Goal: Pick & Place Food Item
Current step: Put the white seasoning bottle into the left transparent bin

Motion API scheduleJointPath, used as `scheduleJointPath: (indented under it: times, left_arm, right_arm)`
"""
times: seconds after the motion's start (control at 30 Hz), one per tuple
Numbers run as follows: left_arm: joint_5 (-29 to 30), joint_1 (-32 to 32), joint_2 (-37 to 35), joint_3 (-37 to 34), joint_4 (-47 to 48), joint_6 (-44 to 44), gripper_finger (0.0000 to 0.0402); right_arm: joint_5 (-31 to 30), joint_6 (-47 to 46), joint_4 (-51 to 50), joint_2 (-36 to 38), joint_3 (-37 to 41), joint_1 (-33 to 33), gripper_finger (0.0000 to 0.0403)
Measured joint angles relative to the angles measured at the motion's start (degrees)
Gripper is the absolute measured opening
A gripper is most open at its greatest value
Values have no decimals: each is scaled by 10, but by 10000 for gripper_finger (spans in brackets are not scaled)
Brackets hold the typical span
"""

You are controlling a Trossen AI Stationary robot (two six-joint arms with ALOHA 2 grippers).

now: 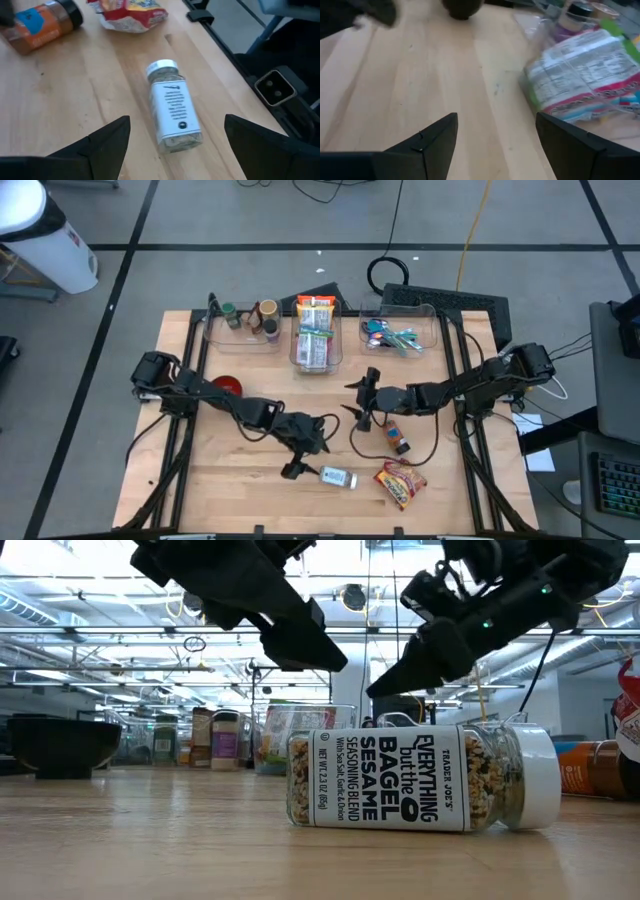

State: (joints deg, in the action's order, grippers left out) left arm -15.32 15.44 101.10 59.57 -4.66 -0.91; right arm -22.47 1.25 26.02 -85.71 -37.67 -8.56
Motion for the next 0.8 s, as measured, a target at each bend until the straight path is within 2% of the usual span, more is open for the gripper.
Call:
scheduleJointPath:
  times: [0.17,0.33,0.47,0.67,0.8]
  left_arm:
    - [1,0,0,0,-1,4,333]
    - [9,6,0,0,-2,3,333]
    - [48,25,0,0,-5,-3,333]
    - [124,65,0,0,-13,6,333]
    - [143,82,0,0,-21,-6,333]
  right_arm:
    - [1,-9,0,0,2,20,259]
    - [1,-69,-1,0,21,34,260]
    - [1,-130,13,0,47,33,257]
    - [0,-223,88,0,93,24,256]
    - [-1,-261,115,0,106,-1,256]
